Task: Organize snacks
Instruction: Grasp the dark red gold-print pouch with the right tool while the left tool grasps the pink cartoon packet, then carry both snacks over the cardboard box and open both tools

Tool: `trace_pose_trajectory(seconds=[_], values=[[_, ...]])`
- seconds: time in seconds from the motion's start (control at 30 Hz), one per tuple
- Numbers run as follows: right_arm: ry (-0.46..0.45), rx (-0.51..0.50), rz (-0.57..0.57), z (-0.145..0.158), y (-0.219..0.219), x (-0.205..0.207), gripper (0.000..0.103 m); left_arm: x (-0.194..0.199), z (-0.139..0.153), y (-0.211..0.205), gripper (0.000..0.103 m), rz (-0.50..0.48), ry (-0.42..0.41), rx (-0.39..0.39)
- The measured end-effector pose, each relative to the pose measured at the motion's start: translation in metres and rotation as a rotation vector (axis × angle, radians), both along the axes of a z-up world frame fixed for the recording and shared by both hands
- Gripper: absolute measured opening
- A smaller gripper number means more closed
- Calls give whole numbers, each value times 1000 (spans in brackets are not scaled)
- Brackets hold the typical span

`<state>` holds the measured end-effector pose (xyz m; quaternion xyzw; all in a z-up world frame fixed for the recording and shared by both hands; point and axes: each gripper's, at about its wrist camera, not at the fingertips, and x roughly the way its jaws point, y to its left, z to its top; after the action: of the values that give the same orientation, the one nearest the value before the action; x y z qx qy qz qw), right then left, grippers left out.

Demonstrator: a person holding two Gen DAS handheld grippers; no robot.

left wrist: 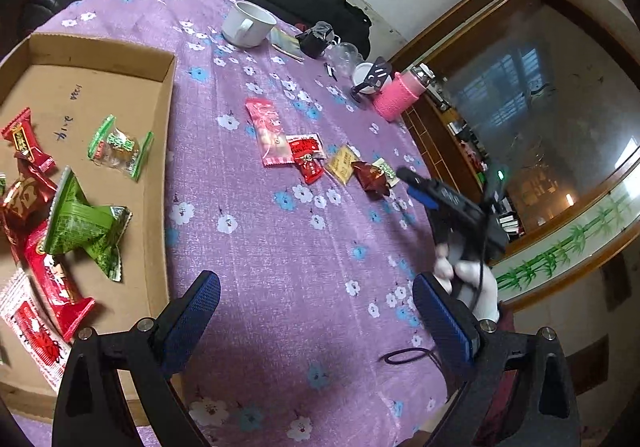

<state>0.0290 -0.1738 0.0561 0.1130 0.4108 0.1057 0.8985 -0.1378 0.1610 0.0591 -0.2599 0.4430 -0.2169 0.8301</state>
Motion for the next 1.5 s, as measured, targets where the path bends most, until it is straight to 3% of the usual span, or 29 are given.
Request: trace_pose_trajectory(seconds=[0.2, 0.27, 0.3, 0.43, 0.73, 0.87, 1.0, 1.13, 1.3, 1.37, 1.5], values=[[68, -113, 72, -21, 32, 24, 64, -3, 1, 0, 98, 9, -5, 29], [74, -138, 107, -26, 41, 19, 58, -4, 1, 0, 98, 10, -9, 44], [79, -155, 118, -28, 44, 17, 46, -3, 2, -1, 98, 8, -11, 48], [67, -177, 125, -33, 50, 7, 41, 0, 1, -8, 98, -5, -8, 80], [19, 34, 88, -29, 24, -7, 42, 21, 10, -33, 95, -32, -48, 168], [27, 119, 71, -30, 7, -7, 42, 54, 15, -47, 92, -31, -69, 200], [22, 161, 63, -28, -2, -6, 42, 112, 8, -47, 91, 14, -22, 190], [24, 175, 63, -28, -4, -5, 42, 161, -13, -54, 71, 31, 39, 262], [-2, 172, 70, -22, -4, -7, 43, 185, -37, -64, 71, 32, 81, 340], [-5, 171, 72, -21, -3, -8, 43, 192, -40, -66, 66, 37, 73, 377], [-1, 170, 76, -21, -1, -8, 43, 198, -51, -67, 35, 11, 74, 418]])
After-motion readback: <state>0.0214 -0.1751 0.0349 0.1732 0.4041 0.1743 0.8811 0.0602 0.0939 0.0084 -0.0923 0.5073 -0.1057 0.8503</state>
